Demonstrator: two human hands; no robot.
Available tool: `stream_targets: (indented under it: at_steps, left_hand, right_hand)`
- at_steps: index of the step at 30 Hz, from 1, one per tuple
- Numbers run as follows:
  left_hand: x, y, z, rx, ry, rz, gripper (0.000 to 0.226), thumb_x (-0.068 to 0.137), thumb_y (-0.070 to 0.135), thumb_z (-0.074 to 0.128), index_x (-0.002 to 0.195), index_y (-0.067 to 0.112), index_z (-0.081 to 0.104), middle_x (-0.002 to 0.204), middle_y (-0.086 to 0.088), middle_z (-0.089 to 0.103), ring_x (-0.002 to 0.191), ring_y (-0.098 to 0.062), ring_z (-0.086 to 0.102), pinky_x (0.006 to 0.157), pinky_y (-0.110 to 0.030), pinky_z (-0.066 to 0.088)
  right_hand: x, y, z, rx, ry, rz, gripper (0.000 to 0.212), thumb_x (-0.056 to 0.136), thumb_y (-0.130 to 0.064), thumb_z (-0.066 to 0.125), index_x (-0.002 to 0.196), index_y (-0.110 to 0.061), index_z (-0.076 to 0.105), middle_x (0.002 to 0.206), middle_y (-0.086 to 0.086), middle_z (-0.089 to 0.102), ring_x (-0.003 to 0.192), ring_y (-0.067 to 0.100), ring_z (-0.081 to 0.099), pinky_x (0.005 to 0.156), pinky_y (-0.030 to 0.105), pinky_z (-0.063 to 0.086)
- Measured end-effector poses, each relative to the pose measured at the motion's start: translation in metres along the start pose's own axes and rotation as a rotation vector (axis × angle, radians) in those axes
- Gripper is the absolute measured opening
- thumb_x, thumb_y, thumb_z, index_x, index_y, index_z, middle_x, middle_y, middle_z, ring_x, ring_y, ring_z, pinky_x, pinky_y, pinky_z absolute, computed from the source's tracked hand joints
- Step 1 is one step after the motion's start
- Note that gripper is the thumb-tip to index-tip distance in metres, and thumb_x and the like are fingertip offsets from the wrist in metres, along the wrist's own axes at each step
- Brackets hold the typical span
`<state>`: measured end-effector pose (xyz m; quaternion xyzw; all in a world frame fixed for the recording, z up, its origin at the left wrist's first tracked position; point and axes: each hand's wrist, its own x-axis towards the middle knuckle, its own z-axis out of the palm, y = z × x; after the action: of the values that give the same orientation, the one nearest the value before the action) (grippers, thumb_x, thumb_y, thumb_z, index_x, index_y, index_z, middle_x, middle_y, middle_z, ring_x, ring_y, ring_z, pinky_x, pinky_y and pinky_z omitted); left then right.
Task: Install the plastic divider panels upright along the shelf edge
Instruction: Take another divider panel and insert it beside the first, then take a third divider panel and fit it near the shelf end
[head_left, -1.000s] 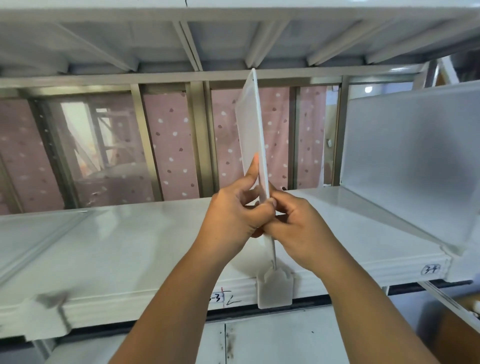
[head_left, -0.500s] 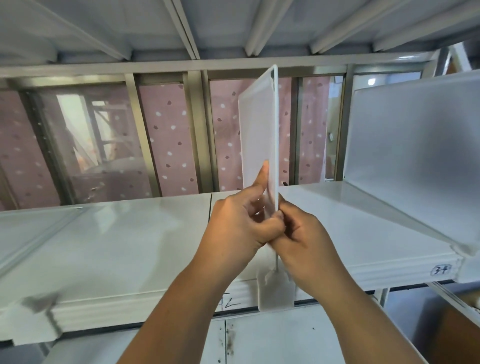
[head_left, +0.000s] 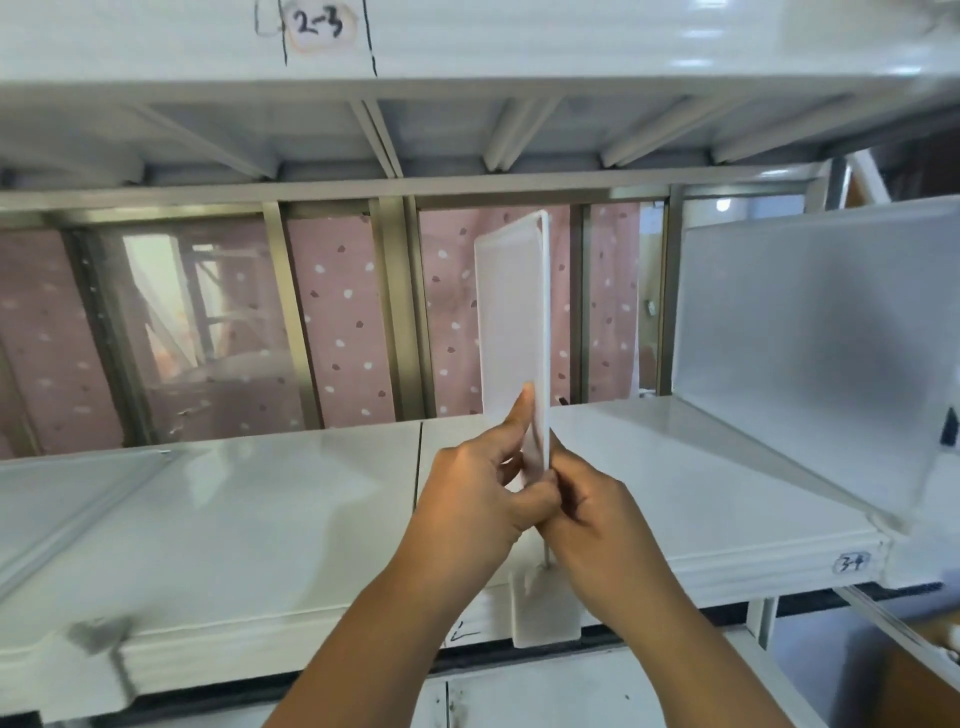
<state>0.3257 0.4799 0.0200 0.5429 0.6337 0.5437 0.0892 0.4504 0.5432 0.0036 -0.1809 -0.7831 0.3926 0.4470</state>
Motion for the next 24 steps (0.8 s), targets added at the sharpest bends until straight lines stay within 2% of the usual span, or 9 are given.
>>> stream_targets:
  at_steps: [2, 4, 5, 7, 9, 11, 15, 17, 24]
  left_hand:
    - [-0.005, 0.008, -0.006, 0.018, -0.027, -0.002, 0.077, 0.075, 0.037, 0.069, 0.143, 0.067, 0.049, 0.121, 0.033, 0.070, 0.123, 0.005, 0.067, 0.097, -0.034, 0.063]
    - [-0.009, 0.016, -0.016, 0.060, -0.003, 0.005, 0.064, 0.080, 0.039, 0.070, 0.140, 0.058, 0.059, 0.133, 0.028, 0.068, 0.125, 0.003, 0.065, 0.099, -0.033, 0.061]
    - [-0.011, 0.019, -0.024, 0.111, 0.025, 0.020, 0.057, 0.082, 0.042, 0.071, 0.137, 0.056, 0.062, 0.136, 0.027, 0.067, 0.125, 0.005, 0.063, 0.099, -0.026, 0.058]
    - [-0.016, 0.022, -0.045, 0.246, 0.081, 0.061, 0.052, 0.086, 0.043, 0.073, 0.134, 0.057, 0.060, 0.134, 0.029, 0.064, 0.118, 0.013, 0.059, 0.087, -0.008, 0.047]
    - [-0.020, 0.024, -0.070, 0.358, 0.124, 0.066, 0.055, 0.086, 0.044, 0.073, 0.137, 0.058, 0.055, 0.129, 0.033, 0.059, 0.107, 0.017, 0.056, 0.077, -0.001, 0.037]
    - [-0.026, 0.022, -0.098, 0.483, 0.144, 0.048, 0.060, 0.088, 0.046, 0.074, 0.143, 0.055, 0.052, 0.131, 0.030, 0.057, 0.114, 0.009, 0.056, 0.079, -0.006, 0.038]
    - [-0.041, 0.008, -0.157, 0.686, 0.143, -0.082, 0.067, 0.090, 0.044, 0.073, 0.152, 0.044, 0.047, 0.155, 0.015, 0.057, 0.134, -0.013, 0.060, 0.100, -0.029, 0.051]
    - [-0.055, -0.001, -0.190, 0.733, 0.146, -0.202, 0.070, 0.090, 0.039, 0.071, 0.154, 0.043, 0.045, 0.159, 0.012, 0.053, 0.135, -0.016, 0.059, 0.097, -0.030, 0.051]
    - [-0.107, -0.031, -0.302, 0.778, 0.248, -0.491, 0.073, 0.092, 0.033, 0.071, 0.159, 0.029, 0.042, 0.159, -0.001, 0.051, 0.134, -0.025, 0.058, 0.104, -0.033, 0.049]
  right_hand:
    - [-0.001, -0.007, -0.001, -0.056, 0.032, 0.012, 0.046, 0.097, -0.008, 0.060, 0.129, -0.041, 0.065, 0.087, -0.008, 0.077, 0.077, 0.005, 0.069, 0.071, 0.021, 0.055]
    - [-0.006, -0.016, 0.001, -0.138, 0.195, 0.005, 0.052, 0.096, -0.012, 0.064, 0.140, -0.039, 0.059, 0.110, -0.009, 0.077, 0.097, 0.004, 0.070, 0.087, 0.023, 0.056]
    - [-0.009, -0.023, 0.003, -0.195, 0.321, -0.038, 0.049, 0.097, -0.016, 0.064, 0.142, -0.034, 0.058, 0.124, -0.009, 0.072, 0.107, 0.006, 0.068, 0.094, 0.026, 0.055]
    - [-0.016, -0.043, 0.012, -0.315, 0.576, -0.233, 0.038, 0.099, -0.021, 0.059, 0.137, -0.023, 0.062, 0.131, -0.007, 0.067, 0.116, 0.010, 0.064, 0.098, 0.027, 0.053]
    - [-0.019, -0.063, 0.024, -0.356, 0.669, -0.423, 0.036, 0.096, -0.018, 0.056, 0.131, -0.013, 0.065, 0.129, -0.002, 0.068, 0.116, 0.011, 0.063, 0.099, 0.017, 0.047]
    - [-0.015, -0.081, 0.043, -0.330, 0.575, -0.523, 0.040, 0.096, -0.023, 0.052, 0.131, -0.011, 0.066, 0.130, -0.001, 0.068, 0.118, 0.011, 0.063, 0.101, 0.016, 0.047]
    - [0.010, -0.111, 0.088, -0.280, 0.149, -0.394, 0.049, 0.095, -0.038, 0.049, 0.142, -0.028, 0.058, 0.142, -0.012, 0.061, 0.125, 0.007, 0.058, 0.106, 0.026, 0.047]
    - [0.031, -0.120, 0.111, -0.302, -0.029, -0.363, 0.050, 0.097, -0.037, 0.054, 0.147, -0.031, 0.052, 0.147, -0.013, 0.056, 0.132, 0.008, 0.052, 0.106, 0.023, 0.039]
    - [0.085, -0.134, 0.213, -0.521, -0.511, -0.318, 0.062, 0.096, -0.053, 0.052, 0.153, -0.031, 0.042, 0.153, -0.001, 0.051, 0.131, 0.025, 0.054, 0.102, 0.040, 0.047]
